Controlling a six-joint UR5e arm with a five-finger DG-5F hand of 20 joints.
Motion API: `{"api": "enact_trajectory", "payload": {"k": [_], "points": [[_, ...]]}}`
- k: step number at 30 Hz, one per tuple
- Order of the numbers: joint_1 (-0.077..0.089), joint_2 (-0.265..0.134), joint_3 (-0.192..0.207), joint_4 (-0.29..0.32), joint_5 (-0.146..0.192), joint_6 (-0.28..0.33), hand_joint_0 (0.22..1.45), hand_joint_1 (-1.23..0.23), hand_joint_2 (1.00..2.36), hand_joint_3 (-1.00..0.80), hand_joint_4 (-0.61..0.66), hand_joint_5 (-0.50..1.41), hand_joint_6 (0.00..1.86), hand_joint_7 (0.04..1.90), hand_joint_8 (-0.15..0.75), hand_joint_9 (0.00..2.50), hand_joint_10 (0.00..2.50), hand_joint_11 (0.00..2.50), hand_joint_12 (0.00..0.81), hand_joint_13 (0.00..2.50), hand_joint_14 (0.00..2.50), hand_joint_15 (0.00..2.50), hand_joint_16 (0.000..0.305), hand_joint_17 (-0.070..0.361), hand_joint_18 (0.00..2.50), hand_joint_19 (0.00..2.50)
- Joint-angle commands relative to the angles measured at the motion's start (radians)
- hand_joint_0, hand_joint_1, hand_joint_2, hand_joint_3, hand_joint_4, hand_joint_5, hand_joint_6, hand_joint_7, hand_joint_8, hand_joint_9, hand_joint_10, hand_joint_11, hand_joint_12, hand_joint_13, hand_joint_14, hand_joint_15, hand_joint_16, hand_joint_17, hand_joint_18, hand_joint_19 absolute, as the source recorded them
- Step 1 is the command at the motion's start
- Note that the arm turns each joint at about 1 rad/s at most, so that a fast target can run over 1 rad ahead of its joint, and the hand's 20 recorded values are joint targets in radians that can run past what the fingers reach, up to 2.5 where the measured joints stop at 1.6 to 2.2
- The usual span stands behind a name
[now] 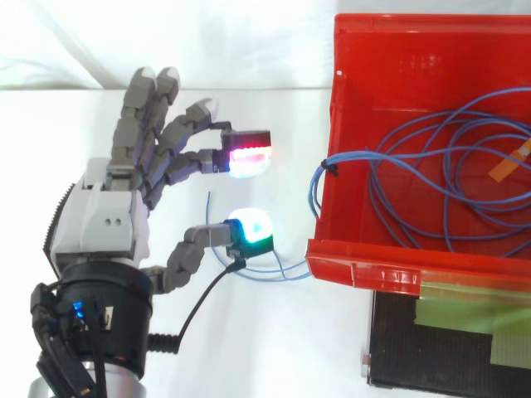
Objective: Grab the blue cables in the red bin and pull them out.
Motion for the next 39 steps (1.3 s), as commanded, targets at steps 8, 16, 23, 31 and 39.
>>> {"api": "enact_trajectory", "payload": {"k": [8, 16, 23, 31, 39], "points": [[-0.019, -0.001, -0.041, 0.099, -0.028, -0.063, 0.77, -0.89, 1.0, -0.95, 0.25, 0.36, 0.62, 0.46, 0.282, 0.5, 0.01, 0.38, 0.352, 0.24, 0.0, 0.12, 0.052, 0.117, 0.12, 0.16], [-0.026, -0.001, -0.041, 0.093, -0.031, -0.014, 0.77, -0.89, 1.0, -0.95, 0.25, 0.36, 0.62, 0.46, 0.281, 0.5, 0.01, 0.38, 0.352, 0.24, 0.0, 0.13, 0.052, 0.117, 0.13, 0.16], [-0.027, -0.016, -0.027, -0.019, -0.063, 0.115, 0.77, -0.89, 1.0, -0.95, 0.25, 0.37, 0.61, 0.46, 0.282, 0.51, 0.01, 0.38, 0.352, 0.25, 0.0, 0.12, 0.052, 0.117, 0.13, 0.16], [-0.039, -0.056, 0.055, -0.129, -0.077, 0.11, 0.77, -0.89, 1.0, -0.95, 0.25, 0.37, 0.6, 0.47, 0.283, 0.51, 0.01, 0.39, 0.351, 0.25, 0.0, 0.12, 0.052, 0.116, 0.13, 0.16], [-0.047, -0.056, 0.056, -0.18, -0.057, 0.041, 0.77, -0.89, 1.0, -0.94, 0.25, 0.37, 0.6, 0.47, 0.283, 0.51, 0.01, 0.39, 0.352, 0.25, 0.0, 0.13, 0.052, 0.116, 0.13, 0.17]]}}
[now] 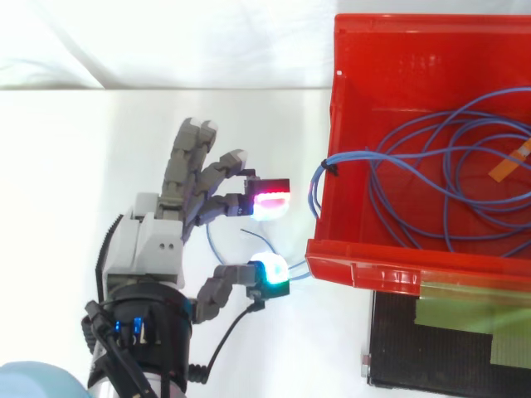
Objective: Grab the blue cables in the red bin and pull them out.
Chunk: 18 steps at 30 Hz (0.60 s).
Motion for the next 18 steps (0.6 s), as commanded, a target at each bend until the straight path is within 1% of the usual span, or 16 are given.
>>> {"api": "enact_trajectory", "payload": {"k": [1, 9, 12, 14, 18], "points": [[-0.002, 0.0, 0.006, -0.024, 0.016, -0.017, 0.77, -0.89, 1.0, -0.94, 0.25, 0.37, 0.6, 0.47, 0.283, 0.51, 0.01, 0.38, 0.351, 0.25, 0.0, 0.13, 0.052, 0.116, 0.13, 0.17], [-0.008, 0.0, 0.008, -0.031, 0.019, -0.021, 0.77, -0.89, 1.0, -0.94, 0.25, 0.37, 0.59, 0.47, 0.283, 0.51, 0.01, 0.38, 0.35, 0.26, 0.0, 0.13, 0.052, 0.116, 0.14, 0.17], [-0.015, 0.0, 0.014, -0.031, 0.021, -0.052, 0.77, -0.89, 1.0, -0.94, 0.25, 0.37, 0.58, 0.47, 0.282, 0.51, 0.01, 0.38, 0.35, 0.26, 0.0, 0.13, 0.052, 0.116, 0.14, 0.17], [-0.015, 0.0, 0.015, -0.031, 0.021, -0.081, 0.77, -0.89, 1.0, -0.94, 0.25, 0.37, 0.58, 0.47, 0.282, 0.51, 0.01, 0.38, 0.35, 0.26, 0.0, 0.13, 0.052, 0.116, 0.14, 0.17], [-0.016, 0.0, 0.019, -0.031, 0.03, -0.109, 0.77, -0.89, 1.0, -0.94, 0.25, 0.38, 0.57, 0.47, 0.282, 0.51, 0.01, 0.38, 0.35, 0.26, 0.0, 0.13, 0.052, 0.116, 0.14, 0.18]]}}
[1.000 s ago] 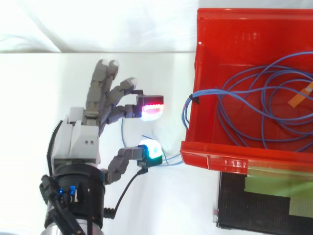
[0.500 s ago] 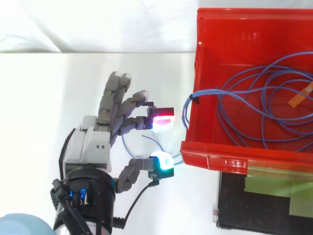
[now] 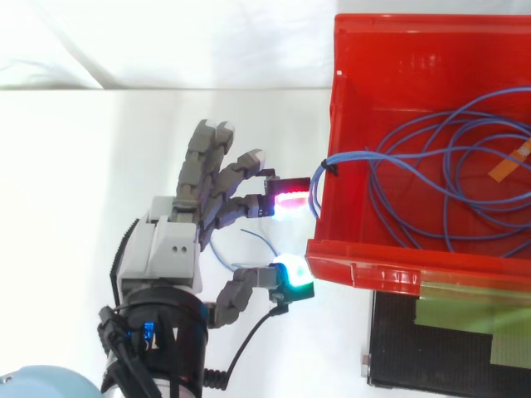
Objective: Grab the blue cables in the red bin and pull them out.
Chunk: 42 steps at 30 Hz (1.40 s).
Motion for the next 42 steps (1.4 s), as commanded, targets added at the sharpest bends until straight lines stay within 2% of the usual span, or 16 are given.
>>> {"api": "enact_trajectory", "payload": {"k": [1, 7, 14, 24, 25, 27, 28, 29, 30, 31, 39, 42], "points": [[-0.001, 0.0, 0.001, 0.001, 0.009, -0.026, 0.77, -0.89, 1.0, -0.94, 0.25, 0.38, 0.57, 0.48, 0.283, 0.51, 0.01, 0.38, 0.35, 0.26, 0.0, 0.13, 0.052, 0.116, 0.14, 0.17], [-0.001, 0.0, 0.001, 0.024, 0.009, -0.029, 0.78, -0.89, 1.0, -0.95, 0.26, 0.38, 0.55, 0.48, 0.282, 0.51, 0.01, 0.37, 0.35, 0.26, 0.0, 0.13, 0.052, 0.116, 0.14, 0.17], [-0.002, 0.0, 0.002, 0.024, 0.007, -0.027, 0.77, -0.89, 1.0, -0.94, 0.26, 0.38, 0.54, 0.49, 0.281, 0.51, 0.01, 0.38, 0.35, 0.26, 0.0, 0.13, 0.051, 0.116, 0.14, 0.18], [-0.004, -0.005, 0.002, 0.02, -0.002, 0.031, 0.77, -0.88, 1.0, -0.94, 0.25, 0.39, 0.52, 0.49, 0.283, 0.51, 0.01, 0.38, 0.35, 0.26, 0.0, 0.13, 0.052, 0.116, 0.14, 0.17], [-0.007, -0.021, 0.01, 0.018, -0.005, 0.033, 0.77, -0.88, 1.0, -0.94, 0.25, 0.39, 0.52, 0.49, 0.283, 0.51, 0.01, 0.38, 0.35, 0.26, 0.0, 0.13, 0.051, 0.116, 0.14, 0.18], [-0.01, -0.026, 0.03, 0.006, -0.013, 0.034, 0.77, -0.88, 1.0, -0.94, 0.26, 0.39, 0.52, 0.49, 0.283, 0.51, 0.01, 0.38, 0.35, 0.26, 0.0, 0.14, 0.052, 0.116, 0.14, 0.18], [-0.015, -0.052, 0.051, -0.009, -0.025, 0.036, 0.77, -0.88, 1.0, -0.94, 0.25, 0.39, 0.52, 0.5, 0.282, 0.51, 0.01, 0.39, 0.35, 0.26, 0.0, 0.13, 0.052, 0.116, 0.15, 0.17], [-0.019, -0.071, 0.09, -0.04, -0.033, 0.037, 0.77, -0.88, 1.0, -0.94, 0.25, 0.39, 0.52, 0.5, 0.281, 0.51, 0.01, 0.38, 0.349, 0.25, 0.0, 0.13, 0.051, 0.116, 0.14, 0.18], [-0.022, -0.075, 0.099, -0.061, -0.036, 0.037, 0.77, -0.88, 1.0, -0.94, 0.25, 0.39, 0.52, 0.5, 0.283, 0.51, 0.01, 0.38, 0.349, 0.25, 0.0, 0.13, 0.051, 0.116, 0.14, 0.18], [-0.025, -0.075, 0.103, -0.092, -0.038, 0.039, 0.77, -0.88, 1.0, -0.94, 0.25, 0.39, 0.52, 0.5, 0.282, 0.51, 0.01, 0.39, 0.349, 0.25, 0.0, 0.13, 0.051, 0.116, 0.14, 0.18], [-0.041, -0.075, 0.126, -0.134, -0.033, 0.036, 0.77, -0.88, 1.0, -0.94, 0.26, 0.39, 0.5, 0.5, 0.283, 0.51, 0.01, 0.39, 0.35, 0.26, 0.0, 0.13, 0.052, 0.116, 0.15, 0.17], [-0.042, -0.075, 0.14, -0.134, -0.03, -0.01, 0.77, -0.88, 1.0, -0.94, 0.26, 0.39, 0.5, 0.5, 0.282, 0.51, 0.01, 0.39, 0.351, 0.26, 0.0, 0.13, 0.052, 0.116, 0.15, 0.17]]}}
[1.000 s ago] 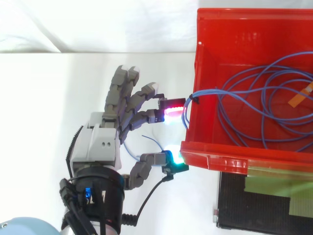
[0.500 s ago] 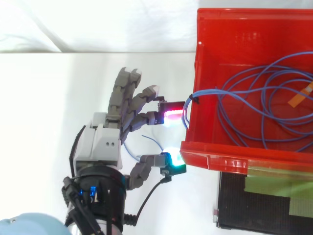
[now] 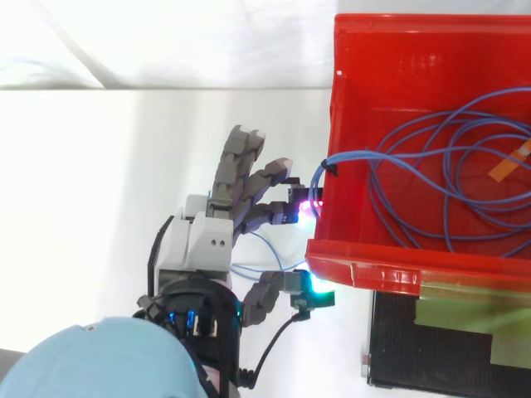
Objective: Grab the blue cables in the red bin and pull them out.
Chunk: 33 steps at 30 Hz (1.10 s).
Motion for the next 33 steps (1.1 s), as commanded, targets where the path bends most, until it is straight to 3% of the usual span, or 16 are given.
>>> {"api": "enact_trajectory", "payload": {"k": [1, 8, 16, 33], "points": [[-0.002, 0.0, 0.009, -0.003, 0.009, -0.055, 0.77, -0.88, 1.0, -0.94, 0.27, 0.39, 0.5, 0.51, 0.284, 0.51, 0.01, 0.39, 0.35, 0.26, 0.0, 0.13, 0.052, 0.116, 0.15, 0.17], [0.001, 0.0, 0.011, 0.005, 0.018, -0.081, 0.77, -0.88, 1.0, -0.94, 0.26, 0.39, 0.49, 0.52, 0.284, 0.51, 0.01, 0.38, 0.348, 0.26, 0.0, 0.13, 0.052, 0.116, 0.15, 0.18], [0.005, 0.0, 0.011, 0.059, 0.018, -0.09, 0.77, -0.88, 1.0, -0.94, 0.26, 0.4, 0.48, 0.51, 0.284, 0.51, 0.01, 0.38, 0.348, 0.25, 0.0, 0.13, 0.052, 0.116, 0.15, 0.18], [0.008, 0.0, 0.014, 0.063, 0.015, -0.097, 0.77, -0.88, 1.0, -0.94, 0.26, 0.41, 0.46, 0.52, 0.284, 0.51, 0.01, 0.38, 0.348, 0.25, 0.0, 0.13, 0.052, 0.116, 0.15, 0.18]]}}
